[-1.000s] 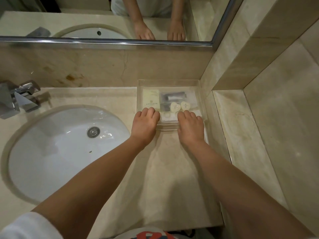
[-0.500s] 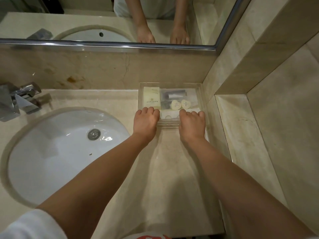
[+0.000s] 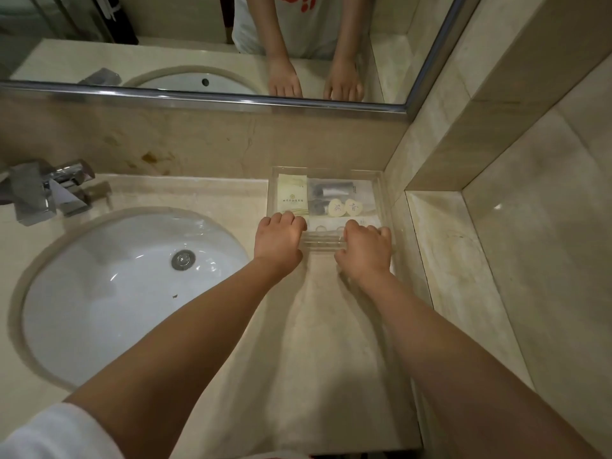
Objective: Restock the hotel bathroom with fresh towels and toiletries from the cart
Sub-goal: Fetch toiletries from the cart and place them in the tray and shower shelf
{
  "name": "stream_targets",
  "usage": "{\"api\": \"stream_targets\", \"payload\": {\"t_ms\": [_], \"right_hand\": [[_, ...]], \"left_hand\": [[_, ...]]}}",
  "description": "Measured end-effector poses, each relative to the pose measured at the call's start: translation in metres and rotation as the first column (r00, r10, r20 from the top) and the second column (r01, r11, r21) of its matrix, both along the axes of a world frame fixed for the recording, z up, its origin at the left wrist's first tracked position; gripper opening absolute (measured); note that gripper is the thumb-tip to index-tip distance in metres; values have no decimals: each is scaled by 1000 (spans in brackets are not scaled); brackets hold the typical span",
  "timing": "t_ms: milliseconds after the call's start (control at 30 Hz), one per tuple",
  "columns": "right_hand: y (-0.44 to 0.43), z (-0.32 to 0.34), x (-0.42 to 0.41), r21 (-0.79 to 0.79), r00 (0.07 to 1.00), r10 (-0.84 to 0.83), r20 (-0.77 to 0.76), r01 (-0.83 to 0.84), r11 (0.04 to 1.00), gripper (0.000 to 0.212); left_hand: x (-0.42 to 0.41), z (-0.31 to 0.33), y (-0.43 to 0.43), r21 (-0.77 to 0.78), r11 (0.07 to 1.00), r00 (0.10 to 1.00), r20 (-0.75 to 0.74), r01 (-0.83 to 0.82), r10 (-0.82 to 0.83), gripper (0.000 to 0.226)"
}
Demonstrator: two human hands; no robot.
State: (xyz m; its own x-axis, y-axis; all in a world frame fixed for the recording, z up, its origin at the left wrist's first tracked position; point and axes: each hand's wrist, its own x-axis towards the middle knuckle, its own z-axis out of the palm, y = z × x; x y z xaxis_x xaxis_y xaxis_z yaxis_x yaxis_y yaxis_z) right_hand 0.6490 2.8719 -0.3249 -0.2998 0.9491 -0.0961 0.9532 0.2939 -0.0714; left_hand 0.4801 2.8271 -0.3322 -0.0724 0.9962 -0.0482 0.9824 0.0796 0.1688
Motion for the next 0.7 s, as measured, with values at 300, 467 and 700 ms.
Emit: {"api": "stream_targets", "payload": {"t_ms": [300, 467, 700], "right_hand": [[-39, 12, -5, -255, 835, -310, -455, 211, 943, 23], [-68, 28, -4, -385, 625, -494, -604, 314, 868, 32], [-125, 54, -3, -380, 346, -573, -743, 487, 787, 37]], "left_hand": [[6, 33, -47, -32, 997, 964, 258, -64, 70, 47], [2, 51, -60, -34, 998, 920, 386, -54, 63, 43], [8, 62, -72, -54, 994, 809, 585, 100, -50, 38]]}}
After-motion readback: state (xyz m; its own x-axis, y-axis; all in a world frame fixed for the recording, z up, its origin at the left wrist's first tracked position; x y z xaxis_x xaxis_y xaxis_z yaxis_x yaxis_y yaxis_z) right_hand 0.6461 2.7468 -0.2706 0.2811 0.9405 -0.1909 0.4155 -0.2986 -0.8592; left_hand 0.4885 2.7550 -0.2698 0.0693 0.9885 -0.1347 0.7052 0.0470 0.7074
